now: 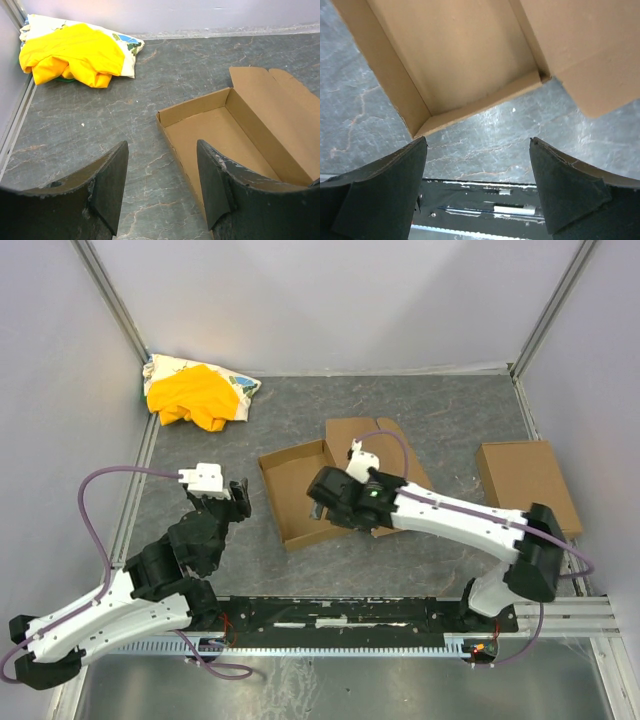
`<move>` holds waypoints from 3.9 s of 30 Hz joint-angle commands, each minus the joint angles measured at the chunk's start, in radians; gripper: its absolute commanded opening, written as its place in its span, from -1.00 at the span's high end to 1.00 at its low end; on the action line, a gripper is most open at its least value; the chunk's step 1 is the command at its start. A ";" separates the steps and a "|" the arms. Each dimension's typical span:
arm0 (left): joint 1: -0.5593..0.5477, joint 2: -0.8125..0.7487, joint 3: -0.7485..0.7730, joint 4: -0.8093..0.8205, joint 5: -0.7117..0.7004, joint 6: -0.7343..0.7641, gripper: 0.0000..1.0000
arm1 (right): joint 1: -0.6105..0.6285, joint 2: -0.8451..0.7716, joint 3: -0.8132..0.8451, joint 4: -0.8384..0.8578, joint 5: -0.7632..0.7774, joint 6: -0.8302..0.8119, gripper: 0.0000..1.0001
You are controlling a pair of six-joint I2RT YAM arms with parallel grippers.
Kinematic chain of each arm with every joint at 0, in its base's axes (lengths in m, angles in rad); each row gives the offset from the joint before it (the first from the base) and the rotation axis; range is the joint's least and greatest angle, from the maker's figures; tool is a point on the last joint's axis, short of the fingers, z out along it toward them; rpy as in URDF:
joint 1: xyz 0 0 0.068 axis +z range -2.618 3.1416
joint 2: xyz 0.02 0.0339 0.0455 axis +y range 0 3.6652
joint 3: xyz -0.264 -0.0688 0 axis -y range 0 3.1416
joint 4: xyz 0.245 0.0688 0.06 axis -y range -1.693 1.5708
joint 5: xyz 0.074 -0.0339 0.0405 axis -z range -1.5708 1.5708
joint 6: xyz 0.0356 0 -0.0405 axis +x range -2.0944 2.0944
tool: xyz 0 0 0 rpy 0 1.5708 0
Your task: Fold the paper box
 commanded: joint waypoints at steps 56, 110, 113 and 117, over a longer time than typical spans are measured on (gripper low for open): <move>0.004 0.037 -0.004 0.026 0.009 -0.055 -0.31 | -0.156 0.258 0.113 -0.328 0.418 -0.032 0.77; 0.827 0.462 0.100 0.079 1.017 -0.409 -0.37 | -0.331 -0.499 0.070 -0.462 -0.070 -0.641 0.01; 0.828 0.457 0.077 0.121 1.043 -0.412 -0.58 | -0.334 -0.425 0.109 -0.437 -0.019 -0.658 -0.77; 0.829 0.528 0.123 0.111 1.058 -0.427 -0.59 | -0.363 -0.328 0.149 -0.378 -0.021 -0.662 -0.99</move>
